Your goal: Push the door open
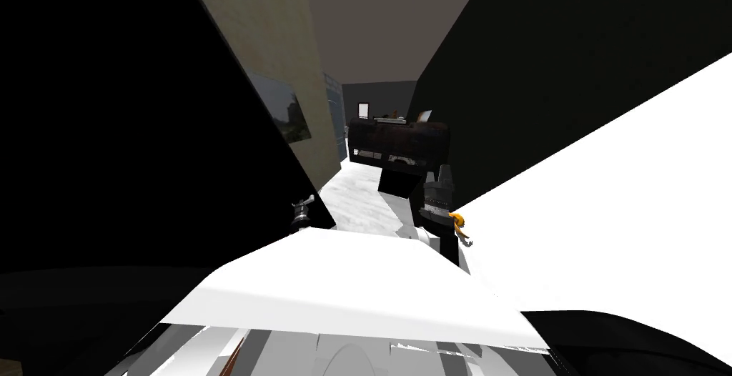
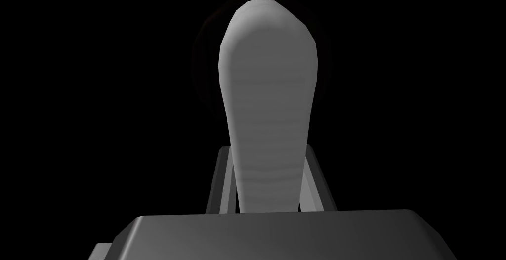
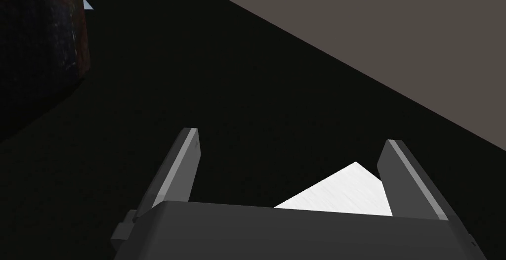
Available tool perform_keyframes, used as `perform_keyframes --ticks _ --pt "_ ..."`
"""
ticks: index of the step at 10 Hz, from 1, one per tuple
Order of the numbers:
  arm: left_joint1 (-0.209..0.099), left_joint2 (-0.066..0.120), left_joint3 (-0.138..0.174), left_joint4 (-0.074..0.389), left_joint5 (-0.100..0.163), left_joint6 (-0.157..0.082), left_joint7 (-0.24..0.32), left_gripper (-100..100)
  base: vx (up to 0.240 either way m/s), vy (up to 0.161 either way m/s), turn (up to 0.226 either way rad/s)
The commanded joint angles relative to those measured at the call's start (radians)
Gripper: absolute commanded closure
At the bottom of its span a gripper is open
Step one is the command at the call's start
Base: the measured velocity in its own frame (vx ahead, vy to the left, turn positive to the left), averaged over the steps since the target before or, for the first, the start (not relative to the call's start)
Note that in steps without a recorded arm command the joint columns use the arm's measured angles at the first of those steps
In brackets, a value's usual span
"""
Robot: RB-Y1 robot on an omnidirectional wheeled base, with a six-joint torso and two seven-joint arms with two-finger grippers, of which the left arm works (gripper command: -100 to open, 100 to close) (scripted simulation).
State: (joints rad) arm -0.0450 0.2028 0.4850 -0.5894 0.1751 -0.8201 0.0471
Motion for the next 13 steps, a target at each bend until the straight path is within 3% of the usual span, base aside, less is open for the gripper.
perform_keyframes --ticks 1,5,7,8,13 --pt "-0.001 0.018 0.017 0.029 0.002 -0.016 0.009 100 0.127 0.003 0.045" --pt "0.022 0.044 0.068 0.038 -0.013 -0.023 0.044 100 0.194 -0.021 0.069" --pt "0.022 0.044 0.068 0.038 -0.013 -0.023 0.044 100 0.090 -0.014 0.026" --pt "0.030 0.053 0.086 0.041 -0.018 -0.026 0.056 100 0.121 -0.030 0.040" --pt "0.045 0.069 0.120 0.047 -0.027 -0.030 0.079 100 0.196 -0.029 0.068"
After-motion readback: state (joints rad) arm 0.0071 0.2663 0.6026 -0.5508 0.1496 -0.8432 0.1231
